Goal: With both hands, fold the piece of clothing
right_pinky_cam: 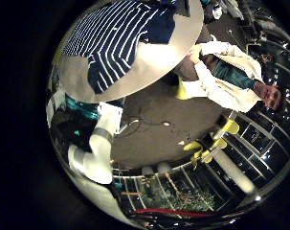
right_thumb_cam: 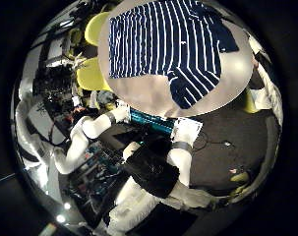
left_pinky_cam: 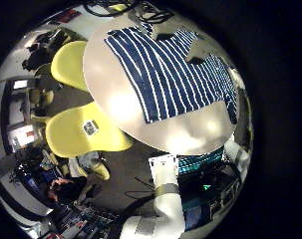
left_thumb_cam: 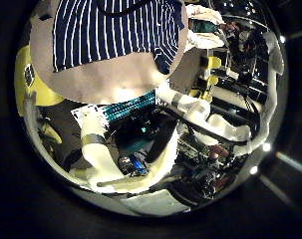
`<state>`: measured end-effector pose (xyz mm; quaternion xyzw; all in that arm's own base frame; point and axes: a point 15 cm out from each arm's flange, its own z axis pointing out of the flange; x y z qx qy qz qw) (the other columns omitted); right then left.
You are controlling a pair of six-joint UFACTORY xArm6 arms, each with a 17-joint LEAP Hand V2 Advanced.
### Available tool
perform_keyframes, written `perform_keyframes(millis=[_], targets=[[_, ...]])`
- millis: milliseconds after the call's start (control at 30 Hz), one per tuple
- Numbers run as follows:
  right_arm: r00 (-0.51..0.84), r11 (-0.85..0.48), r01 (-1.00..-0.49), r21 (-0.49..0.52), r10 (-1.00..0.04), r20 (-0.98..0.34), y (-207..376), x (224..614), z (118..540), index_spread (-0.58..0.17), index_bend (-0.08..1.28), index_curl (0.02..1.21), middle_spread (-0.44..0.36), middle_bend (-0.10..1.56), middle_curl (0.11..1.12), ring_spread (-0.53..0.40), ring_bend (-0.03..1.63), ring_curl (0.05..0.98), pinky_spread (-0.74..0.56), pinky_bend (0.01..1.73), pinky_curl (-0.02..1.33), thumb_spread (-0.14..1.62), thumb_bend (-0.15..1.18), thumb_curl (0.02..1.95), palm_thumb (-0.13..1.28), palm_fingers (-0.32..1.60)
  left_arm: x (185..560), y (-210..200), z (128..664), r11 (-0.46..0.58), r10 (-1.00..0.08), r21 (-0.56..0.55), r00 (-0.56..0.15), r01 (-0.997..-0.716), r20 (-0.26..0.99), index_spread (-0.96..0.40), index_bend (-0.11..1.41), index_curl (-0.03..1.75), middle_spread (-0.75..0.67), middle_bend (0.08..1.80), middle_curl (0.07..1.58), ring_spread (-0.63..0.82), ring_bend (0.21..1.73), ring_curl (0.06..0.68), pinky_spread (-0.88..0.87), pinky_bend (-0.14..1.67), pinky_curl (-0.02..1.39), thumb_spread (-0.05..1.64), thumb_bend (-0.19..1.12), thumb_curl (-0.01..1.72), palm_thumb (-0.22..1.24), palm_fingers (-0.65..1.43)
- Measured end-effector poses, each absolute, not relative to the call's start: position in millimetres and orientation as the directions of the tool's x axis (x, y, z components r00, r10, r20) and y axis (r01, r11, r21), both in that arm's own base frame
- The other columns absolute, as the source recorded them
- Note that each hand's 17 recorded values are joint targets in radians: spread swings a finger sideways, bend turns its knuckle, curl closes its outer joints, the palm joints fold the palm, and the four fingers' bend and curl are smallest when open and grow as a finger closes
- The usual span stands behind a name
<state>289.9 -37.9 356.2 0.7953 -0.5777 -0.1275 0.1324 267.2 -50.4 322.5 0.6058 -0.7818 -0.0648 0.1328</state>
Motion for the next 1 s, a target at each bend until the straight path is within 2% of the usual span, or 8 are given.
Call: perform_keyframes(millis=[267, 533, 767, 1000], targets=[[0.306, -0.298, -0.876, 0.379, -0.951, -0.040, -63, 287, 353, -0.345, 0.17, 0.32, 0.008, 0.30, 0.37, 0.126, 0.64, 0.177, 0.39, 0.40, 0.24, 1.34, -0.01, 0.22, 0.27, 0.32, 273, -49, 318, 0.236, -0.968, 0.259, -0.203, -0.937, 0.147, -0.11, 0.18, 0.38, 0.08, 0.20, 0.38, 0.07, 0.73, 0.145, 0.18, 0.36, 0.32, 1.18, -0.02, 0.25, 0.00, 0.33], [0.281, -0.276, -0.884, 0.376, -0.959, -0.042, -77, 286, 350, -0.342, 0.17, 0.32, 0.011, 0.29, 0.37, 0.127, 0.63, 0.179, 0.39, 0.40, 0.24, 1.35, -0.01, 0.22, 0.28, 0.33, 272, -53, 302, 0.261, -0.964, 0.285, -0.237, -0.922, 0.118, -0.12, 0.17, 0.39, 0.07, 0.19, 0.38, 0.07, 0.73, 0.150, 0.17, 0.37, 0.32, 1.16, -0.02, 0.26, 0.04, 0.31], [0.271, -0.265, -0.885, 0.382, -0.962, -0.041, -76, 289, 346, -0.342, 0.17, 0.31, 0.013, 0.29, 0.37, 0.127, 0.63, 0.181, 0.39, 0.39, 0.24, 1.35, -0.01, 0.21, 0.28, 0.33, 269, -29, 256, 0.310, -0.942, 0.346, -0.335, -0.886, -0.015, -0.09, 0.14, 0.35, 0.09, 0.17, 0.37, 0.13, 0.75, 0.168, 0.23, 0.42, 0.34, 0.95, -0.04, 0.28, 0.00, 0.15], [0.260, -0.254, -0.882, 0.396, -0.965, -0.040, -71, 285, 346, -0.336, 0.17, 0.31, 0.020, 0.29, 0.38, 0.127, 0.62, 0.183, 0.39, 0.39, 0.24, 1.36, -0.01, 0.22, 0.29, 0.33, 277, -10, 207, 0.336, -0.911, 0.330, -0.394, -0.882, -0.123, -0.09, 0.15, 0.32, 0.12, 0.18, 0.35, 0.20, 0.75, 0.173, 0.27, 0.47, 0.35, 0.88, -0.03, 0.30, 0.02, 0.09]])
